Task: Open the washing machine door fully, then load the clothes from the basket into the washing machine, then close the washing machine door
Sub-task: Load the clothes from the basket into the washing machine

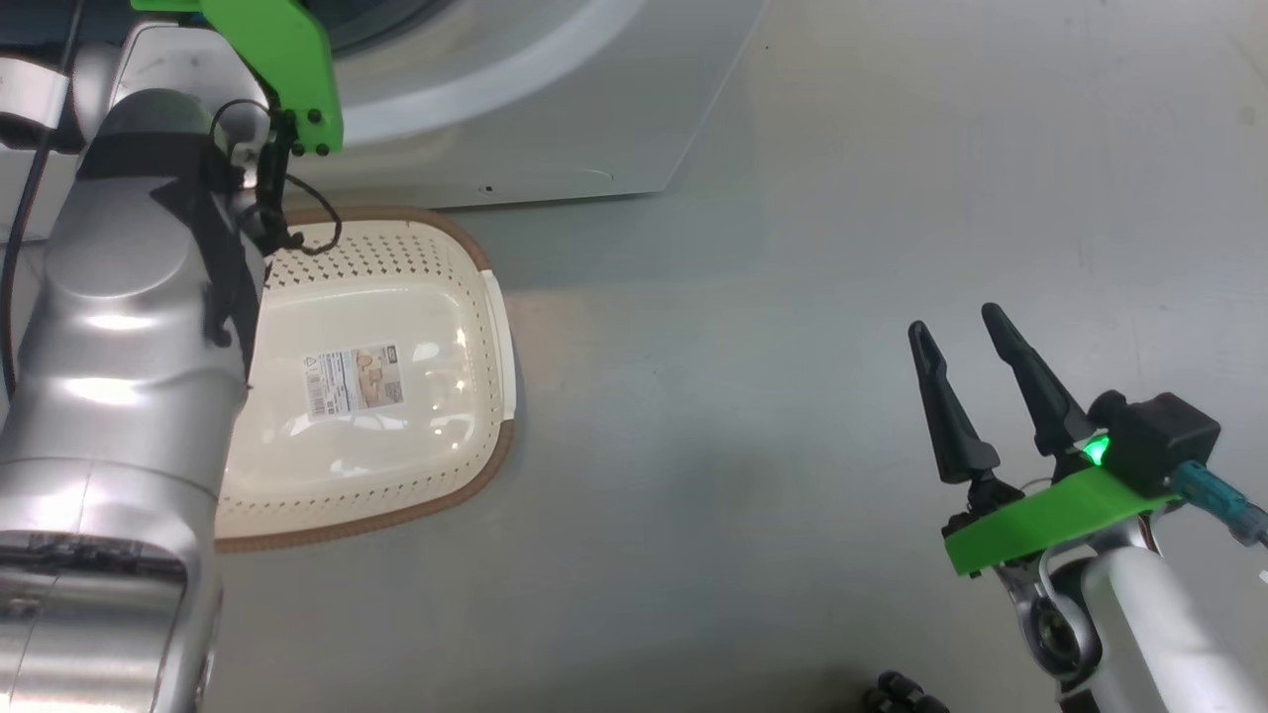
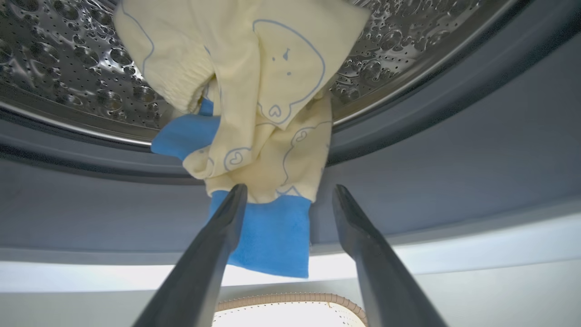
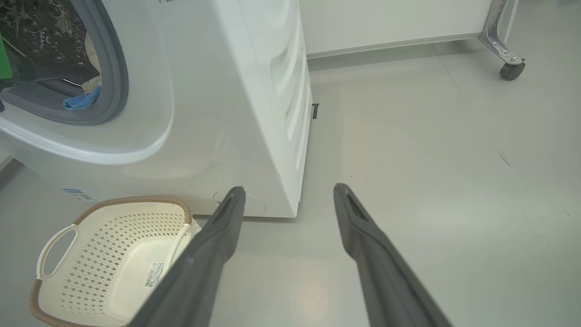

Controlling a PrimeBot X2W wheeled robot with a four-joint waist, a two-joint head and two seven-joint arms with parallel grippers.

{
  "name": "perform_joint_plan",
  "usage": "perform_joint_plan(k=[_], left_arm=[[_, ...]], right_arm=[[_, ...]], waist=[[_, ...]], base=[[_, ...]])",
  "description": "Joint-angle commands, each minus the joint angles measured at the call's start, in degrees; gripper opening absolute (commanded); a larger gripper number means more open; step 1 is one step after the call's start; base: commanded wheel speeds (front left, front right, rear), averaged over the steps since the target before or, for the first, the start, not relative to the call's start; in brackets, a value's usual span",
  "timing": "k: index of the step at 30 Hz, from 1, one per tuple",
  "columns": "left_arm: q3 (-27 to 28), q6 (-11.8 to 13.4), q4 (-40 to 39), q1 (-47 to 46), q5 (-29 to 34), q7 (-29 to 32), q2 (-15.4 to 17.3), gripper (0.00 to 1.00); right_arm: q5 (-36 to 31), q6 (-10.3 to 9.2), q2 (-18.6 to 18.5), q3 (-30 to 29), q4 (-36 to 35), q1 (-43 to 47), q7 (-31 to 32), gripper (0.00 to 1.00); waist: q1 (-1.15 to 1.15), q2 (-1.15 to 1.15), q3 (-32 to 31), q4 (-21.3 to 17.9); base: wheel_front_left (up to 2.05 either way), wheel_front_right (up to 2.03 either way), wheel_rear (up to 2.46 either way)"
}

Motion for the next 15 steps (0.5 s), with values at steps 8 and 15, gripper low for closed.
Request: perform_joint_plan(k=[8, 15], left_arm=[[-0.2, 1.0, 3.7, -4.6, 0.1, -1.7, 1.4, 1.00], [-1.1, 1.9, 7.3, -6.4, 0.5, -3.1, 2.2, 1.00]], right_arm=[[0.4, -0.15, -0.7, 1.6, -1.3, -0.2, -0.4, 1.00], [0.6, -0.15, -0.6, 2.6, -1.2, -0.5, -0.4, 1.00]], waist=[[0.00, 0.00, 1.0, -0.9], [0.00, 0.00, 1.5, -2.0]], base=[[0.00, 0.00, 0.00], [0.00, 0.00, 0.00]])
